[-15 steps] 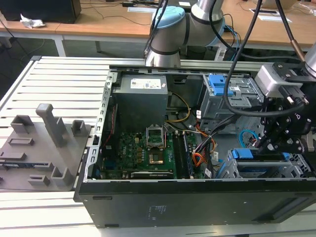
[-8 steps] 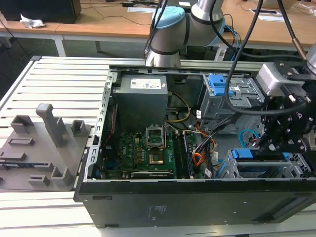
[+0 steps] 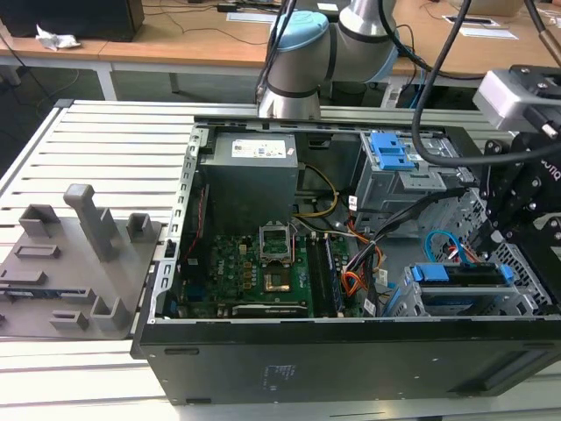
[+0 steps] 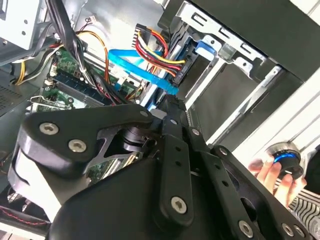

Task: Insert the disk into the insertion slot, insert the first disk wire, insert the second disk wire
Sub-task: 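Insert the second disk wire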

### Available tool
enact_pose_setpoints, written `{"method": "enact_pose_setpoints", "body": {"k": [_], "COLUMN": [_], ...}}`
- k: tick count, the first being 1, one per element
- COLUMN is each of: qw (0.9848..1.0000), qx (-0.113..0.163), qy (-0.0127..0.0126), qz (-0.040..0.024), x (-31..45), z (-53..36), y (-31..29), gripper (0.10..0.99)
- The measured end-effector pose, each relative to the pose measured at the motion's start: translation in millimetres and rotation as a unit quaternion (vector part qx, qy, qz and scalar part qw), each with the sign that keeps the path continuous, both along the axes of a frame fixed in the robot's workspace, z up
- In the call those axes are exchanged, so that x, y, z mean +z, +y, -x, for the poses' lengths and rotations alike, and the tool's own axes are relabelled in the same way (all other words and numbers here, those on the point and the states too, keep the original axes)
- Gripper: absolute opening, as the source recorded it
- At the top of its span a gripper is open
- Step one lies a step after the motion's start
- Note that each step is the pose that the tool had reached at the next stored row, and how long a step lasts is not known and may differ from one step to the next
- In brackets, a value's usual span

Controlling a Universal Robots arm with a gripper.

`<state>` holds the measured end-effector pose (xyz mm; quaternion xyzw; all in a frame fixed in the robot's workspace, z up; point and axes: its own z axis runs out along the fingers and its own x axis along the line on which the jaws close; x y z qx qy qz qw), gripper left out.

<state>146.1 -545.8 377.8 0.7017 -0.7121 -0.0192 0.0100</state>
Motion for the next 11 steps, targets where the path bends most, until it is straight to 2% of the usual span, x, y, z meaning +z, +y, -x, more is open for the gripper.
{"method": "enact_pose_setpoints", "body": {"k": [4,11], "qw": [1.0,1.0], "qx": [0.0,0.0], "qy": [-0.0011,-0.0011], "qz": [0.0,0.0001], "x": [0.1,0.1], "z": [7.8,7.9], "y": [-0.1,0.0], "gripper": [0.106,0.106]}}
